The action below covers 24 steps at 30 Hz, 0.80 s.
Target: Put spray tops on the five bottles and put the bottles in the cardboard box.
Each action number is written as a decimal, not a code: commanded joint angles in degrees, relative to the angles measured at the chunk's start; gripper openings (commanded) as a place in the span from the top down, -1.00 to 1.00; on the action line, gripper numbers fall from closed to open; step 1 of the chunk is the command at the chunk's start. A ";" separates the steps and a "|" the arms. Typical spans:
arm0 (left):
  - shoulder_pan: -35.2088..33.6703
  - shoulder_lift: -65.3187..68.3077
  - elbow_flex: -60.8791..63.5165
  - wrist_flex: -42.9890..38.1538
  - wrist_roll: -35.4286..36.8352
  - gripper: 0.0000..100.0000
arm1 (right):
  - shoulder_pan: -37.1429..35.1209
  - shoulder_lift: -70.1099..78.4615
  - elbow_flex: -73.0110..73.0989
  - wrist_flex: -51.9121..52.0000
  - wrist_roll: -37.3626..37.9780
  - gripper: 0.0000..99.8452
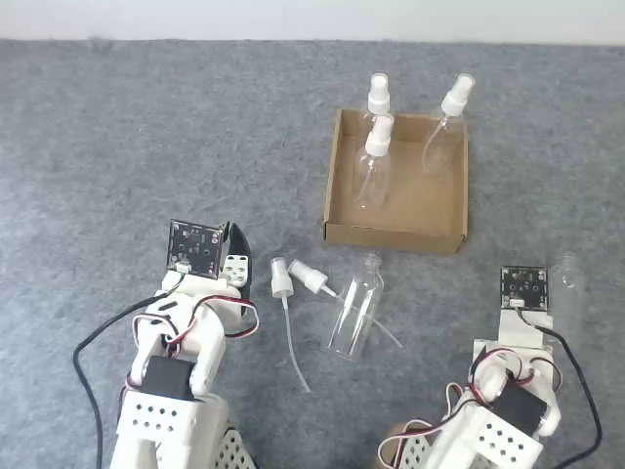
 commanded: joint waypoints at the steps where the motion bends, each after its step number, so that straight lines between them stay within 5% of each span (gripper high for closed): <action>1: -0.09 -1.05 -0.48 -1.58 -0.44 0.97 | 0.04 -1.01 1.05 0.31 0.53 0.93; 6: -0.09 -1.05 -0.48 -1.58 -0.44 0.97 | -0.40 -1.10 0.70 -2.86 1.32 0.92; 12: -0.09 -1.05 -0.48 -1.58 -0.88 0.97 | 0.66 -1.10 -7.65 -4.97 15.56 0.93; 24: -0.09 -1.05 -0.48 -1.58 -4.31 0.97 | 3.21 10.51 -36.13 -4.62 8.53 0.86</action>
